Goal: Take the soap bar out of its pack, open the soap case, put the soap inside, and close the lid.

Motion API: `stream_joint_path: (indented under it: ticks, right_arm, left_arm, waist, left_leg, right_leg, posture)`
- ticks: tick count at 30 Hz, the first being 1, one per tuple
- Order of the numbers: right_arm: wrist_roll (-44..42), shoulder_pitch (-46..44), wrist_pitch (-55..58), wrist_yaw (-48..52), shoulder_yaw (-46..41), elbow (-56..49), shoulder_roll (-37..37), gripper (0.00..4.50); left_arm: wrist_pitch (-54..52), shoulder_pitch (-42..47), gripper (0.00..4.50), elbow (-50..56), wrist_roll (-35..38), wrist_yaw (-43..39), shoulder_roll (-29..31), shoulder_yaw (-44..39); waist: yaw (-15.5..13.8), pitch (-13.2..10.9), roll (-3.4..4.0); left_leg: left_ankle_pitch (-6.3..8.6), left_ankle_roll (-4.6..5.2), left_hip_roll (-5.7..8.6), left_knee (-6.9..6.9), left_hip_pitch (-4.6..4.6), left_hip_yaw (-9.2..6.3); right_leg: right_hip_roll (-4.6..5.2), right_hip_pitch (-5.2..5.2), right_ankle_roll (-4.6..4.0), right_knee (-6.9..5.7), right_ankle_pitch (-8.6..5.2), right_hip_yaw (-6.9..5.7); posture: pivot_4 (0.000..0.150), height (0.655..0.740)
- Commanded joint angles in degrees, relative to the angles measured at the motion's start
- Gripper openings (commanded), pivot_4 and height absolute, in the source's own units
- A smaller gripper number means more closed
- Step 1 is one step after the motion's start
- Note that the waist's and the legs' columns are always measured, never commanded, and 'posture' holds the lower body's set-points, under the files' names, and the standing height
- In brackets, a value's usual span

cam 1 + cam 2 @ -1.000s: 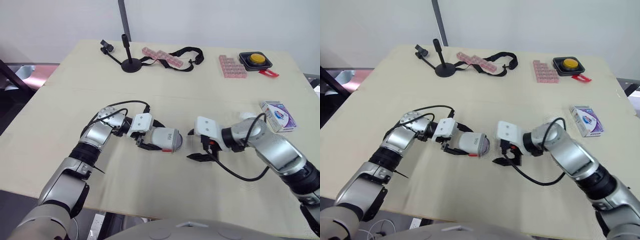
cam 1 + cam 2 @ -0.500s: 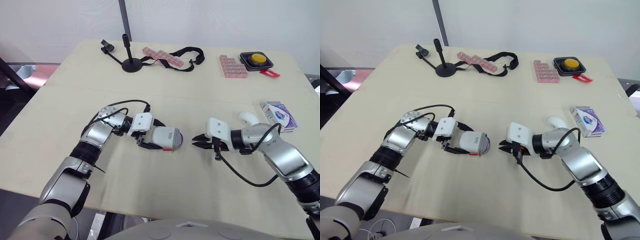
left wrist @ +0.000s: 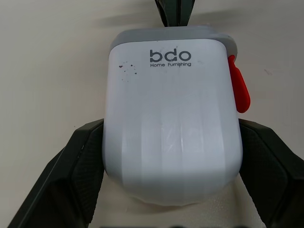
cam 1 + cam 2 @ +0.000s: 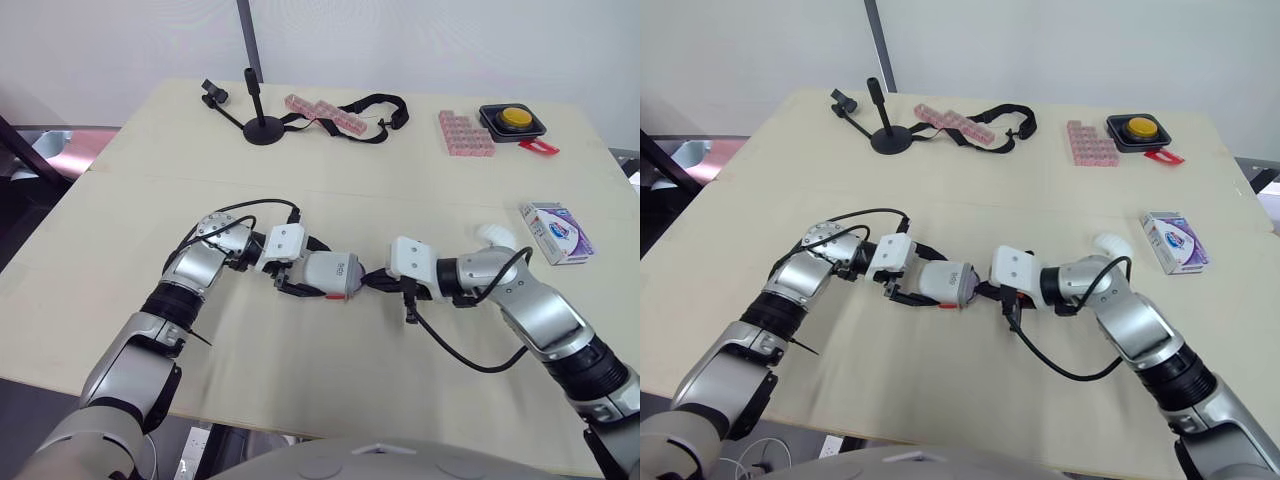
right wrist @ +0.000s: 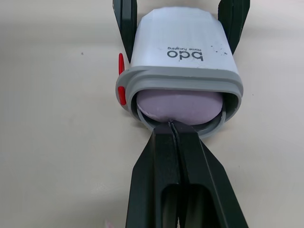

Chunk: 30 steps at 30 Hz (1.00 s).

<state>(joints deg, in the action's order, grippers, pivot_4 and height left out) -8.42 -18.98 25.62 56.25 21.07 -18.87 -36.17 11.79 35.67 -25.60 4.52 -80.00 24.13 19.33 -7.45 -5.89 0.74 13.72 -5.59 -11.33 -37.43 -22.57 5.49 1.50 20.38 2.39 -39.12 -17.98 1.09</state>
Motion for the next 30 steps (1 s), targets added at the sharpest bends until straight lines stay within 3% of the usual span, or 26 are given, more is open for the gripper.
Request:
stream_joint_path:
  ticks: [1, 16, 21, 25, 30]
  right_arm:
    - [0.1, -1.0, -0.5, 0.2, 0.1, -0.8, 0.5, 0.01]
    - [-2.8, 3.4, -3.1, 3.6, -8.5, 1.5, -6.6, 0.01]
    - [-6.7, 6.1, -4.8, 7.1, -13.6, 3.5, -9.3, 0.01]
    - [-13.8, 7.6, 2.5, 7.9, -18.5, 2.0, -9.6, 0.01]
    - [-29.5, 8.0, 22.6, 4.0, -24.3, -2.9, -8.1, 1.44]
  left_arm:
    - [0.8, 1.2, 3.48, 1.2, 0.4, 0.3, -0.3, -0.4]
    - [1.9, 1.3, 3.48, 0.2, 0.4, 1.1, -0.1, -1.4]
    - [5.6, -0.2, 3.48, 0.8, 1.0, 2.7, 0.1, -2.4]
    - [9.1, -2.4, 3.48, 2.3, 2.4, 5.3, -0.5, -4.0]
    - [14.6, -6.2, 3.48, 5.6, 2.3, 10.4, -2.3, -5.1]
  waist:
    - [0.0, 0.0, 0.00]
    - [-0.2, 0.0, 0.00]
    - [-0.2, 0.0, -0.01]
    - [-0.1, 0.0, -0.01]
    - [-0.4, 0.0, -0.01]
  left_leg:
    - [0.00, 0.00, 0.00, 0.00, 0.00, 0.00]
    - [0.00, 0.00, 0.02, 0.00, -0.03, 0.00]
    - [0.01, 0.00, 0.01, 0.00, -0.08, 0.00]
    - [0.01, 0.00, 0.00, 0.00, -0.08, 0.00]
    - [0.01, 0.01, 0.00, 0.00, -0.09, -0.01]
  right_leg:
    - [0.01, 0.00, 0.00, 0.00, 0.00, 0.00]
    - [0.00, -0.01, 0.00, 0.02, 0.00, 0.01]
    - [-0.01, -0.01, 0.00, 0.09, 0.00, 0.01]
    - [-0.08, -0.01, 0.00, 0.10, 0.00, 0.00]
    - [-0.10, -0.03, 0.00, 0.12, 0.00, -0.02]
  posture:
    - [0.150, 0.7400]
    - [0.150, 0.7400]
    - [0.150, 0.7400]
    - [0.150, 0.7400]
    - [0.150, 0.7400]
